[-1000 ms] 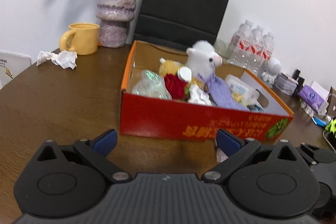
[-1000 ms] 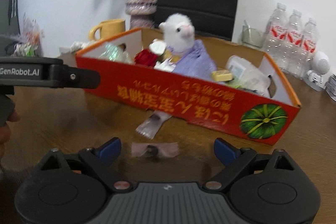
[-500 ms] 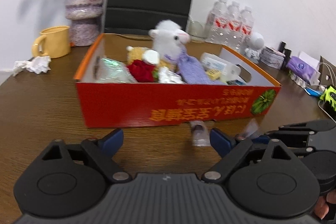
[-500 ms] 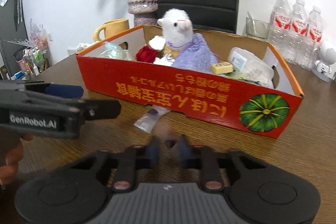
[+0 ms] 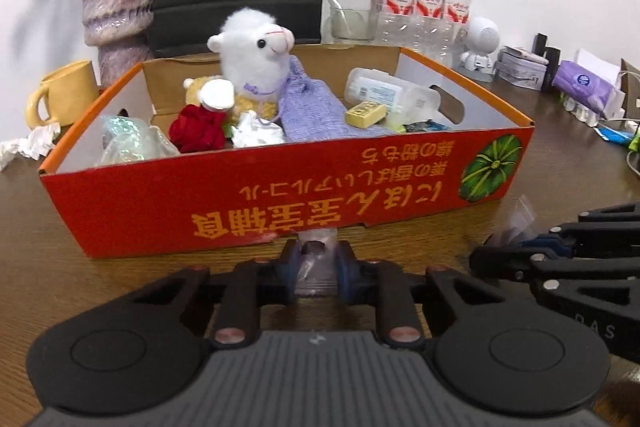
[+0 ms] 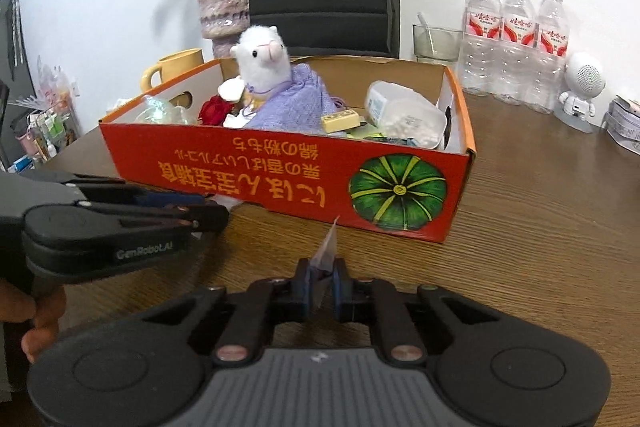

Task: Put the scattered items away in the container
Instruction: 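Grasp a clear wrapper with the right gripper while the left grasps the other, then drop both clear wrappers into the box by opening both grippers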

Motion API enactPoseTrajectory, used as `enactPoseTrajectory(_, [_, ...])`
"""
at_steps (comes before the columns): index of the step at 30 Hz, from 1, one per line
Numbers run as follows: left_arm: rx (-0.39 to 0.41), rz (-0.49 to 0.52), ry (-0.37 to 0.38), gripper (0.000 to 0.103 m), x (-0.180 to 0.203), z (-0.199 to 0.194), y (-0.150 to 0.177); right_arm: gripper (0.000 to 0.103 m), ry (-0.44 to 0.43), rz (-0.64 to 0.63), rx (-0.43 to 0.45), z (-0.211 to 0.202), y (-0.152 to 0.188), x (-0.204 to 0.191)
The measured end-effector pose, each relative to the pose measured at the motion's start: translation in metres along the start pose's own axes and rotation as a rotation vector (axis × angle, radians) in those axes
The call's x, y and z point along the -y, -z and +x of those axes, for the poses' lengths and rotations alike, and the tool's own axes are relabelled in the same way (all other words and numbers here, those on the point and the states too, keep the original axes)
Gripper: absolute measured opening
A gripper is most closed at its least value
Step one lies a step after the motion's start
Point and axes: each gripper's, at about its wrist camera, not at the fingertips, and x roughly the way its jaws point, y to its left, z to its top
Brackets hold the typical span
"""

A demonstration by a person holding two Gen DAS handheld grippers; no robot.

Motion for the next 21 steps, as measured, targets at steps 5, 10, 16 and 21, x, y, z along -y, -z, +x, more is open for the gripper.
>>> enactPoseTrajectory(5, [0.009,0.005,0.021,0.02,-0.002,-0.007,0.006,0.009,-0.004,-0.026,0.007,-0.002,0.001,-0.006])
enactPoseTrajectory(10, [0.034,-0.022,0.058,0.02,-0.008,-0.023,0.01,0.009,0.002,-0.022,0.031,-0.008,0.0,-0.009])
enactPoseTrajectory(16, [0.112,-0.066,0.099,0.02,-0.018,-0.058,0.009,0.01,0.003,-0.011,0.088,-0.025,-0.006,-0.012])
enactPoseTrajectory(21, [0.225,-0.083,0.13,0.02,-0.028,-0.09,-0.013,0.01,-0.022,-0.01,0.188,-0.048,-0.034,-0.021])
